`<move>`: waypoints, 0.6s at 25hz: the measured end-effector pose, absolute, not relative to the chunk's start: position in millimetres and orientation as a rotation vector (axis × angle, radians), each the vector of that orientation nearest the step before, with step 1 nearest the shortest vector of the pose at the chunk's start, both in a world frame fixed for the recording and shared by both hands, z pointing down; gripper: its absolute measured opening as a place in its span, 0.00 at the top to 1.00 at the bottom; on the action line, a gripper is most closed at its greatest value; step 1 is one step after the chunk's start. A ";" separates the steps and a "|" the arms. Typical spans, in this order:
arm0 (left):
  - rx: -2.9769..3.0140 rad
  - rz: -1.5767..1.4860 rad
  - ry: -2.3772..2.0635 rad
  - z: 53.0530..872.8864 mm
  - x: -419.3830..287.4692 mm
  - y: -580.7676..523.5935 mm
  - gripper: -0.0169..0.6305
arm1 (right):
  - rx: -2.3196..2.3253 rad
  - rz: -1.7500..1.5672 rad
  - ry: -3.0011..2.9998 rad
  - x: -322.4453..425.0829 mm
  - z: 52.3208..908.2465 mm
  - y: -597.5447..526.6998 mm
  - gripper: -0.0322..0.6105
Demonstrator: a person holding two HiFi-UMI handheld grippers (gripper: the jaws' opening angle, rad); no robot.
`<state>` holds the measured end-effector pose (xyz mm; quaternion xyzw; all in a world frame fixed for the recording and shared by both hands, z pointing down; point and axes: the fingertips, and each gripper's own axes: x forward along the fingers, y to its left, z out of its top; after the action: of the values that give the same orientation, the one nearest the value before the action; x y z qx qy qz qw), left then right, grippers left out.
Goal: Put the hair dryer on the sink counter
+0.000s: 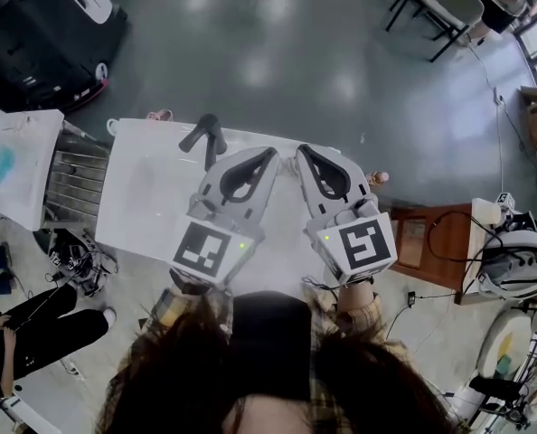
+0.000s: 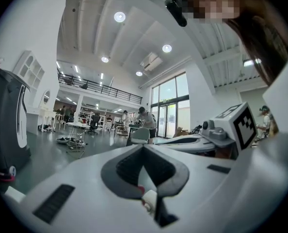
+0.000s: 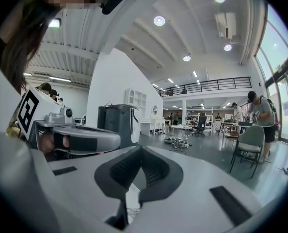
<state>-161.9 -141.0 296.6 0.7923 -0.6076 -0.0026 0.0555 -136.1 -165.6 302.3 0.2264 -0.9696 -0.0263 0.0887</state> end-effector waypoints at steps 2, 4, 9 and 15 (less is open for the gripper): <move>2.409 0.006 -1.842 296.6 -161.6 -141.1 0.95 | 0.671 -0.077 -2.884 -135.7 302.7 -165.2 0.93; 2.412 0.014 -1.833 297.5 -162.0 -140.6 0.95 | 0.672 -0.075 -2.879 -136.0 303.4 -164.0 0.93; 2.426 0.026 -1.808 298.5 -160.9 -139.7 0.95 | 0.705 -0.068 -2.878 -132.5 302.9 -164.6 0.93; 2.430 0.037 -1.801 299.2 -157.9 -138.8 0.95 | 0.740 -0.039 -2.887 -123.5 302.8 -166.2 0.93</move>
<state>-157.9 -138.8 299.2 0.8020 -0.5943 0.0122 0.0586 -123.5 -166.2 302.8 0.2473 -0.9655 -0.0129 0.0805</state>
